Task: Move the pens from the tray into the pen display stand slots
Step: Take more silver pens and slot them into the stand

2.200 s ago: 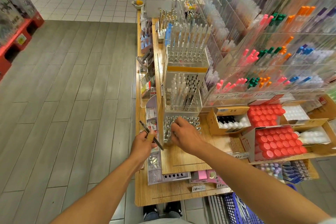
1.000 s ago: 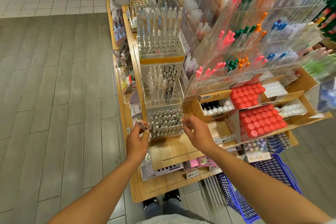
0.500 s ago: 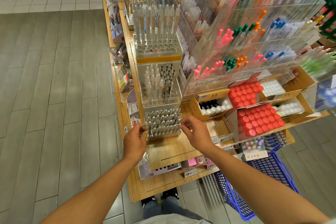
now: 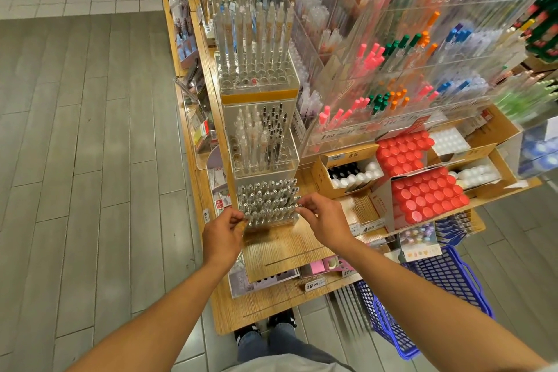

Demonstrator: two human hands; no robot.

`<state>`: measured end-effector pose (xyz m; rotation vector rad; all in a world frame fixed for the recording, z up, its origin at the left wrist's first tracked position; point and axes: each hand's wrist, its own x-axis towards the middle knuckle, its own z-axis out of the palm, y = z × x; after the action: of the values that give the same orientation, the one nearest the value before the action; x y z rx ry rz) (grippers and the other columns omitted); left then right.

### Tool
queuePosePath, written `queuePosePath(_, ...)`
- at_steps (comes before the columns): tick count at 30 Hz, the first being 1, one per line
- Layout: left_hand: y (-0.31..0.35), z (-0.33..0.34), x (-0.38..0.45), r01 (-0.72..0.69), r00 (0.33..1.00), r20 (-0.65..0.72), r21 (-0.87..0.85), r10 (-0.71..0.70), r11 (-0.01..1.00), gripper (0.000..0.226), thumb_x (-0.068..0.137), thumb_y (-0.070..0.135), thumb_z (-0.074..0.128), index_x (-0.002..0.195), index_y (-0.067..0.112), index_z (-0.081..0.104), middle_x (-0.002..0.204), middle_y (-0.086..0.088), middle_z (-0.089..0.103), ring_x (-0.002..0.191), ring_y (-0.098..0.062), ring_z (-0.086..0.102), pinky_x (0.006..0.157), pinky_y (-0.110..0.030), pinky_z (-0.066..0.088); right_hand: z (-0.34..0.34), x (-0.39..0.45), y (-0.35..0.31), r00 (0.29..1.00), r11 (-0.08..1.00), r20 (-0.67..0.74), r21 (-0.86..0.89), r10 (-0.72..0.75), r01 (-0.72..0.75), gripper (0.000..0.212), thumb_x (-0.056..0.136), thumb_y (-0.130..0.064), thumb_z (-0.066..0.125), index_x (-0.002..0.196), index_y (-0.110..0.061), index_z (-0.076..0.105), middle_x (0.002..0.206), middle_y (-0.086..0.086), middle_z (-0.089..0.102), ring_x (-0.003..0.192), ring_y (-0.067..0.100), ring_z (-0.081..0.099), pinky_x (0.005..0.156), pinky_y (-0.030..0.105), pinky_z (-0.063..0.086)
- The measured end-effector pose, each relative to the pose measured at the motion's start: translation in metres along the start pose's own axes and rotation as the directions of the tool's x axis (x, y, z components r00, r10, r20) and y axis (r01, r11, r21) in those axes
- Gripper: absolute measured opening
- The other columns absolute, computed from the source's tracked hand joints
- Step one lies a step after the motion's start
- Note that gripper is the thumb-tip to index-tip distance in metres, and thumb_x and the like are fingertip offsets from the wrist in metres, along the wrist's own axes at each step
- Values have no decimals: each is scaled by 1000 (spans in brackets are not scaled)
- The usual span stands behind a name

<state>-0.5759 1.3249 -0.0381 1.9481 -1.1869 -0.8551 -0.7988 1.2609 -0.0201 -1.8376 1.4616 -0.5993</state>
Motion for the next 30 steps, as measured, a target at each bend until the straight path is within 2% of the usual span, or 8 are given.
queuePosePath(3,0,0,2,16,1000,11,-9,-16,1000,26,84,1,73,83,25,63,78,16,62,78,-11,63,66,-14,44,-2,0,1,1000,1000,7,2,-25,25,16,89,-22,70,101,-13,69,92,-4,71,79,-4,63,75,15,52)
queuePosePath(7,0,-4,2,29,999,44,-15,-28,999,27,84,2,74,87,25,61,82,15,62,82,-10,63,67,-13,44,-9,2,-1,999,995,15,93,28,-30,19,86,-32,72,98,-19,65,91,-14,67,78,-5,62,69,12,51)
queuePosePath(11,-1,-6,1,37,996,86,-49,-33,998,31,85,-1,69,101,23,59,99,6,64,88,-10,63,70,-15,46,-16,14,-7,994,989,-97,149,42,-27,12,92,-26,64,101,-19,63,86,-14,64,77,-8,58,64,9,46)
queuePosePath(13,0,-7,1,36,997,75,-43,-33,998,31,85,-1,66,104,22,58,102,4,63,86,-7,61,69,-14,45,-20,23,-13,996,997,-86,71,2,4,14,93,-24,63,105,-19,66,89,-13,63,76,-5,57,66,11,46)
queuePosePath(16,2,-7,2,38,998,60,-40,-35,998,31,86,-1,66,106,21,58,102,4,63,83,-3,59,69,-15,45,-22,34,-17,996,986,34,-142,-82,86,21,94,-28,62,111,-19,69,98,-7,61,73,-5,50,70,16,41)
queuePosePath(20,5,-7,2,25,998,56,-52,-22,998,32,87,-2,64,105,23,56,103,3,62,83,-5,59,68,-14,45,-21,38,-21,986,961,87,-224,-144,161,23,92,-31,64,109,-18,72,99,-8,56,71,-8,41,74,21,35)
queuePosePath(26,7,-8,1,23,999,51,-64,-19,998,33,87,-1,64,107,24,56,104,3,62,83,-5,59,66,-13,45,-25,35,-25,967,905,151,-346,-207,248,22,90,-35,66,101,-18,74,102,-2,60,89,12,57,78,32,48)
queuePosePath(30,8,-9,-1,20,999,51,-75,-16,997,35,86,-2,64,108,25,56,106,4,62,85,-6,60,68,-13,45,-22,33,-27,966,879,172,-408,-193,248,23,89,-36,66,102,-19,74,100,-2,58,95,16,57,76,35,50)
